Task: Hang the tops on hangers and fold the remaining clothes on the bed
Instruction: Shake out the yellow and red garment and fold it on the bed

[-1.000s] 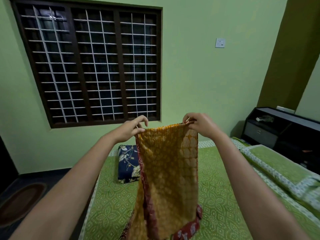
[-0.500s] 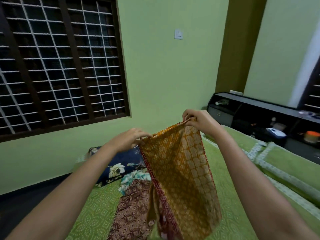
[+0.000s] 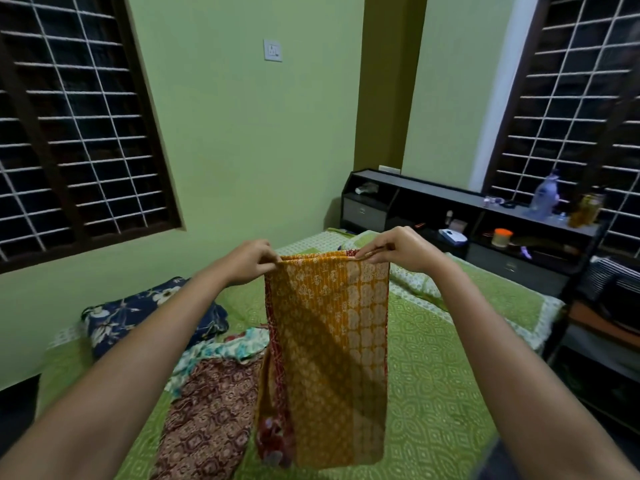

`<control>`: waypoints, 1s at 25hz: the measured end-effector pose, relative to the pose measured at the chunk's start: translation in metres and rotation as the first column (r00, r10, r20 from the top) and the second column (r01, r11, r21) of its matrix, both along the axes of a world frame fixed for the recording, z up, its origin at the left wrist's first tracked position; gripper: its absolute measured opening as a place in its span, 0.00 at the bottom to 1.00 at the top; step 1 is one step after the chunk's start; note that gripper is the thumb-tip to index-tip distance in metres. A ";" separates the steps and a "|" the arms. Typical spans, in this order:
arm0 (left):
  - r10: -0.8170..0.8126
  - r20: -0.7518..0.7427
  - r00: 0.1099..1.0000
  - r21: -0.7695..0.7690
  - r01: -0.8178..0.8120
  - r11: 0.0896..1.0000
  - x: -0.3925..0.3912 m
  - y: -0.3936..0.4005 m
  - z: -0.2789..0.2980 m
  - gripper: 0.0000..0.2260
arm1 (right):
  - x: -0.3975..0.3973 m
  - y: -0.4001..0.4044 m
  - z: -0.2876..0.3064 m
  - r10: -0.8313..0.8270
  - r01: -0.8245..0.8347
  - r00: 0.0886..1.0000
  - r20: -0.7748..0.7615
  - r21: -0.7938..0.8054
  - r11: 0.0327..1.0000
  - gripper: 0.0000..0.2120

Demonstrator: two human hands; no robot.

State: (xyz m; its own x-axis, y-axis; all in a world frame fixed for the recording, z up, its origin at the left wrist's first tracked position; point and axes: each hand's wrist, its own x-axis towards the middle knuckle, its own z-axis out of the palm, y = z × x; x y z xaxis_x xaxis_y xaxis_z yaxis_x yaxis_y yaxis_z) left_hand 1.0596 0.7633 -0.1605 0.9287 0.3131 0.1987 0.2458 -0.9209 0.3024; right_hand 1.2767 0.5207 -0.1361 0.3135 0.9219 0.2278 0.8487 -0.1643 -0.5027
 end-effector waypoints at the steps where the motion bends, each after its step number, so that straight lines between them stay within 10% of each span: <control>1: -0.004 0.029 1.000 0.000 0.004 1.000 0.008 -0.009 0.004 0.06 | 0.008 -0.009 0.000 -0.005 0.005 1.000 0.003 -0.005 1.000 0.11; 18: 0.235 0.146 0.961 -0.094 -0.223 0.970 0.128 -0.183 -0.004 0.08 | 0.155 -0.156 -0.014 0.094 0.017 0.961 0.261 -0.391 0.920 0.13; 25: 0.174 0.109 0.979 -0.322 -0.130 0.938 0.140 -0.213 0.016 0.05 | 0.194 -0.177 -0.003 -0.043 0.052 0.987 0.153 -0.053 0.997 0.16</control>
State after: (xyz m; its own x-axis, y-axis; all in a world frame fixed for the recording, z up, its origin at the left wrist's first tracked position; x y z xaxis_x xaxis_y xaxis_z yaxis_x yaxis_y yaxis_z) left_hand 1.1996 0.5501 -0.1444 0.8367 0.5146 0.1875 0.3127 -0.7299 0.6078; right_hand 1.4707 0.3436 -0.1393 0.3232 0.9195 0.2236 0.9049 -0.2312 -0.3572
